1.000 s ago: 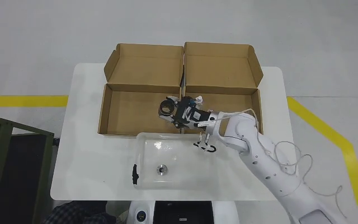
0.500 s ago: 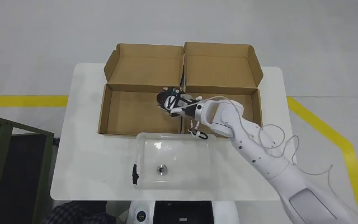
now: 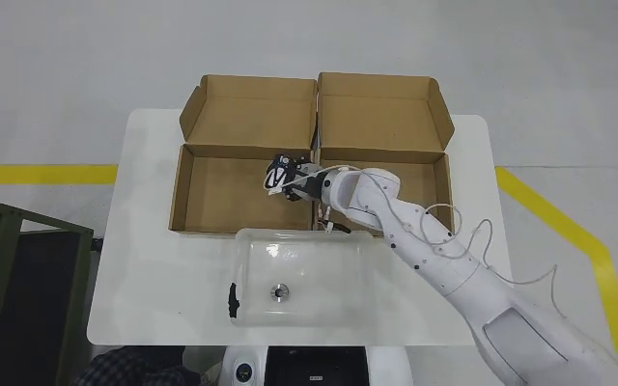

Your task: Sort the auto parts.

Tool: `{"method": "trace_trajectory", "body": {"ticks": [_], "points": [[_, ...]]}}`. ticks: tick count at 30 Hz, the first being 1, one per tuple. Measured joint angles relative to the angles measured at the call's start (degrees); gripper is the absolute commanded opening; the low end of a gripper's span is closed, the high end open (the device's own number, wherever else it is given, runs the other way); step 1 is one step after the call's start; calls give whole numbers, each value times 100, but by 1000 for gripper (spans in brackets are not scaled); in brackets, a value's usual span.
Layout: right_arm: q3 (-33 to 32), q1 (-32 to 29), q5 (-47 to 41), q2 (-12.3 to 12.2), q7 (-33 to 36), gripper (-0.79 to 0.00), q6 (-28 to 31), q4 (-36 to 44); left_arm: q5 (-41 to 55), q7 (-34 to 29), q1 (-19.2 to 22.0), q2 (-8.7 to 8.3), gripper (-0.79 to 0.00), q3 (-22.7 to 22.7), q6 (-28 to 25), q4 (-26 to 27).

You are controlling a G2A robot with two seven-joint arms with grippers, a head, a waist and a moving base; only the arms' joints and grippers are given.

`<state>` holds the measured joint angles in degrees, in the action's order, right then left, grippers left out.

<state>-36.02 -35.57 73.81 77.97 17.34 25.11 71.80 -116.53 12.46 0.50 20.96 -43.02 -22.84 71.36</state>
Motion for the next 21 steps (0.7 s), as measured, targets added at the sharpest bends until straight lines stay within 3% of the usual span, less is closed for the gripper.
{"method": "trace_trajectory", "body": {"ticks": [6,10,16,17,18,19,21], "points": [[158,87,125,143,54,-613,-56,-238,0,0,0,0,0,0,0,0],[199,107,167,214,58,-483,-76,-395,0,0,0,0,0,0,0,0],[196,109,247,284,87,-394,-69,-557,0,0,0,0,0,0,0,0],[183,102,255,292,85,-302,-63,-574,0,0,0,0,0,0,0,0],[173,96,264,297,87,-89,-57,-582,0,0,0,0,0,0,0,0],[161,91,275,302,91,0,-48,-585,0,0,0,0,0,0,0,0],[122,71,296,305,106,0,-30,-586,0,0,0,0,0,0,0,0]]}}
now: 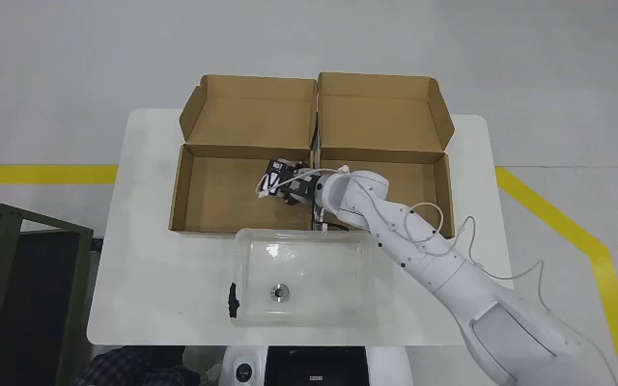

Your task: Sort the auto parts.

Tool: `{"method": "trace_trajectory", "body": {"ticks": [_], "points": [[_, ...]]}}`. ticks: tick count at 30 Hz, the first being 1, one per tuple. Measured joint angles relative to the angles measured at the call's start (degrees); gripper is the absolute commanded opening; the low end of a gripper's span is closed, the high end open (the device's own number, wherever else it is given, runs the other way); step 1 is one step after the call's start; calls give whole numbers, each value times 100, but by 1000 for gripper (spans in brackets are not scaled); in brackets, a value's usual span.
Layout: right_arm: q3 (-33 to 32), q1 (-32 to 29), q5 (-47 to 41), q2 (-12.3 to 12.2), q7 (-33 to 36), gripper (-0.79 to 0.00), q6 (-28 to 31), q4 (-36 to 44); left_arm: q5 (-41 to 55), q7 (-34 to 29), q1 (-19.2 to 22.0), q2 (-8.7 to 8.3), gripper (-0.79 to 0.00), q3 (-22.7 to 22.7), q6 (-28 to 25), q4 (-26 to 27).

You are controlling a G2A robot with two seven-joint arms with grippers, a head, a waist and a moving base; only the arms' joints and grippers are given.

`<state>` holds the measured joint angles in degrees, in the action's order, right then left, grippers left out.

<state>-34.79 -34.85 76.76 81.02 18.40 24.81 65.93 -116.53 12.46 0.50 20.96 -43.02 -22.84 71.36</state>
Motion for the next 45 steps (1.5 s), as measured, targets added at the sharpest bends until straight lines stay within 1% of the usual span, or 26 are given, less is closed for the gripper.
{"method": "trace_trajectory", "body": {"ticks": [7,13,28,32,38,45], "points": [[-247,-124,20,-40,-24,0,60,216,0,0,0,0,0,0,0,0],[-515,-287,16,-116,-75,0,269,702,0,0,0,0,0,0,0,0],[-1081,-1022,-120,-338,154,0,994,2368,0,0,0,0,0,0,0,0],[-1238,-1284,-147,-420,260,0,1293,2817,0,0,0,0,0,0,0,0],[-1385,-1593,-203,-522,434,0,1775,3311,0,0,0,0,0,0,0,0],[-1382,-1978,-188,-610,573,0,2118,3715,0,0,0,0,0,0,0,0]]}}
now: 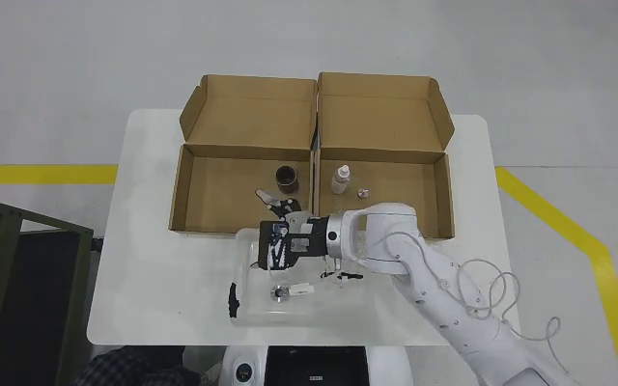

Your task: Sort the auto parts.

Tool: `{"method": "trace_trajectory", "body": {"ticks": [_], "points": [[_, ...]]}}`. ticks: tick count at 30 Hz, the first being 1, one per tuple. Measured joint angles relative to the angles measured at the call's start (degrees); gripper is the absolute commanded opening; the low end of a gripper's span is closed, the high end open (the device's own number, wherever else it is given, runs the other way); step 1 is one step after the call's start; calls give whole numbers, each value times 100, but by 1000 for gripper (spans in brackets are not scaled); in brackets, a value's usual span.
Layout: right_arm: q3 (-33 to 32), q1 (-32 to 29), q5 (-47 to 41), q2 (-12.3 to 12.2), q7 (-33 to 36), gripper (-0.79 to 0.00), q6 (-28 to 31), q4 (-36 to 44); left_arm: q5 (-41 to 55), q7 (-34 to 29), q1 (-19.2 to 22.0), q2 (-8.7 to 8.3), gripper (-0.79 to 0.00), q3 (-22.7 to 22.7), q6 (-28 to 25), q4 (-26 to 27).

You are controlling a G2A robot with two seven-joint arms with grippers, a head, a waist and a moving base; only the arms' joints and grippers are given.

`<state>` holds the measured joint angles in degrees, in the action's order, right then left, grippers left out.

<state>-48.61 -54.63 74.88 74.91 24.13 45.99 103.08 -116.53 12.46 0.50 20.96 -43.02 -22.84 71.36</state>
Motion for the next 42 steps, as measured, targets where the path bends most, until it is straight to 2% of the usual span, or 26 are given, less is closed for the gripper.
{"method": "trace_trajectory", "body": {"ticks": [14,27,42], "points": [[98,-743,688,-199,258,0,480,335,0,0,0,0,0,0,0,0],[266,-953,1298,-293,164,-3,601,168,0,0,0,0,0,0,0,0],[565,-883,1603,-288,3,-135,558,-356,0,0,0,0,0,0,0,0]]}}
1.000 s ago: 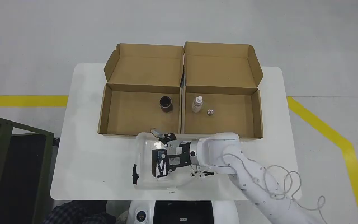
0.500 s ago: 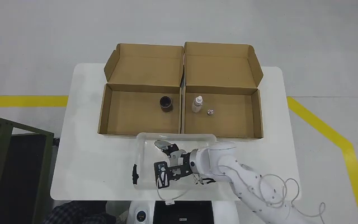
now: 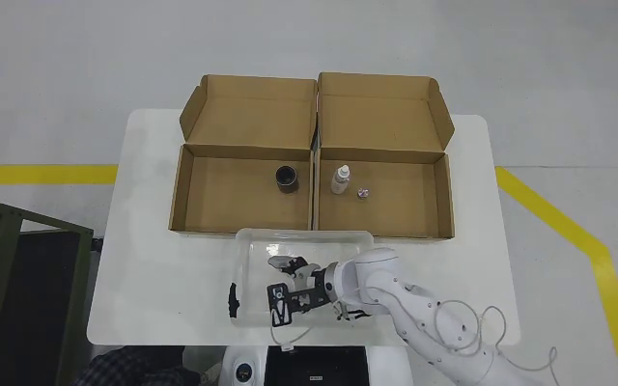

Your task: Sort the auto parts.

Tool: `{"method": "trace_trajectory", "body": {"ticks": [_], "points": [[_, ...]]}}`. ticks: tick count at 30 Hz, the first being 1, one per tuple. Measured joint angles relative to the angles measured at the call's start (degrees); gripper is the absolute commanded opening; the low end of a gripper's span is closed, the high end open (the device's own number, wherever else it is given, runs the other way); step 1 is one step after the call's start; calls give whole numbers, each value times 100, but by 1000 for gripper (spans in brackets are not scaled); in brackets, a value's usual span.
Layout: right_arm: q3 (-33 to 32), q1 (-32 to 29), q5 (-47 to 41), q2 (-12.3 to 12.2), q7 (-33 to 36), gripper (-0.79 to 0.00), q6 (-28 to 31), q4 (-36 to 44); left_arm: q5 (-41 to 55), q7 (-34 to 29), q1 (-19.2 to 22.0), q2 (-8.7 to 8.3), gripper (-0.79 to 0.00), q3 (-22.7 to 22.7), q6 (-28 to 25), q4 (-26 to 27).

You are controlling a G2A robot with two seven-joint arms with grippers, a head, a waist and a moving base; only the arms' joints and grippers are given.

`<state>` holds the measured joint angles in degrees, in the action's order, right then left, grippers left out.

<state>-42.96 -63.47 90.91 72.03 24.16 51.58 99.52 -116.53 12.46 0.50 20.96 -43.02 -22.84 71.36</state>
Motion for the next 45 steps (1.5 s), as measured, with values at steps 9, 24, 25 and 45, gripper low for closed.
{"method": "trace_trajectory", "body": {"ticks": [9,24,25,45], "points": [[218,160,-6,55,-78,-329,-17,-370,0,0,0,0,0,0,0,0],[457,423,-311,159,-213,-785,33,-761,0,0,0,0,0,0,0,0],[445,429,-356,160,-231,-785,36,-766,0,0,0,0,0,0,0,0],[-579,203,-2054,-10,-765,-785,-54,-123,0,0,0,0,0,0,0,0]]}}
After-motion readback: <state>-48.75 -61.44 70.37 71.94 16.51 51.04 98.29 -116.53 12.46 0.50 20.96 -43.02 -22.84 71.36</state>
